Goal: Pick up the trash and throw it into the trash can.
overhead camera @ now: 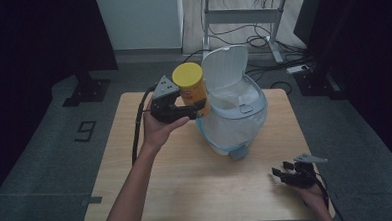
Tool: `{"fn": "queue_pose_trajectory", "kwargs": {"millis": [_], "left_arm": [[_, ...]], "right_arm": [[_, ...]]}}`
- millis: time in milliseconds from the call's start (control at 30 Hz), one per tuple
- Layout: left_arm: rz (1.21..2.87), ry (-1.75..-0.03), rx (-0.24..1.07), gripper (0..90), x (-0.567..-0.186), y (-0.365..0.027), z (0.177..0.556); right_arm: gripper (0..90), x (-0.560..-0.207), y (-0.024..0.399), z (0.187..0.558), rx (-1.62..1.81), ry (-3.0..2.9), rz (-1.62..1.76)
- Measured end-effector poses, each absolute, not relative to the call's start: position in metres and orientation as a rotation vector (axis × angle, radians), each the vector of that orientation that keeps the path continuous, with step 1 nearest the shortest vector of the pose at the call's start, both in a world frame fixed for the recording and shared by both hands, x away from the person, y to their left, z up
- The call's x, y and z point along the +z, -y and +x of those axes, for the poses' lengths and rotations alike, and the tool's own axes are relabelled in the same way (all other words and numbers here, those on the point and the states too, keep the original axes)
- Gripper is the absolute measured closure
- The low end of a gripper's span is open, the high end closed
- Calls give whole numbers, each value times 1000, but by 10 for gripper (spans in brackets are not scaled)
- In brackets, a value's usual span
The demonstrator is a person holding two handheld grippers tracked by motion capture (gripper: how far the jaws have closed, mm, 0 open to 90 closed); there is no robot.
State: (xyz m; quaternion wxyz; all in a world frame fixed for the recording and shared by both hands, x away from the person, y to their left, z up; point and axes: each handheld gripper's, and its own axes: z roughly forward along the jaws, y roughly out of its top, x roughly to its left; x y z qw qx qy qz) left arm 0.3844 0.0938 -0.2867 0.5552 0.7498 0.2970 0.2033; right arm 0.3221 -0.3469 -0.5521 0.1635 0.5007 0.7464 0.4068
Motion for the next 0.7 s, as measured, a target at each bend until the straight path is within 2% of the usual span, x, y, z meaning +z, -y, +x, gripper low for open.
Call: {"fn": "queue_pose_trajectory", "kwargs": {"millis": [700], "left_arm": [[1783,-683,476,245,-277,-68,401]], "right_arm": [[357,-552,348,323,1174,-2133,1439]]}}
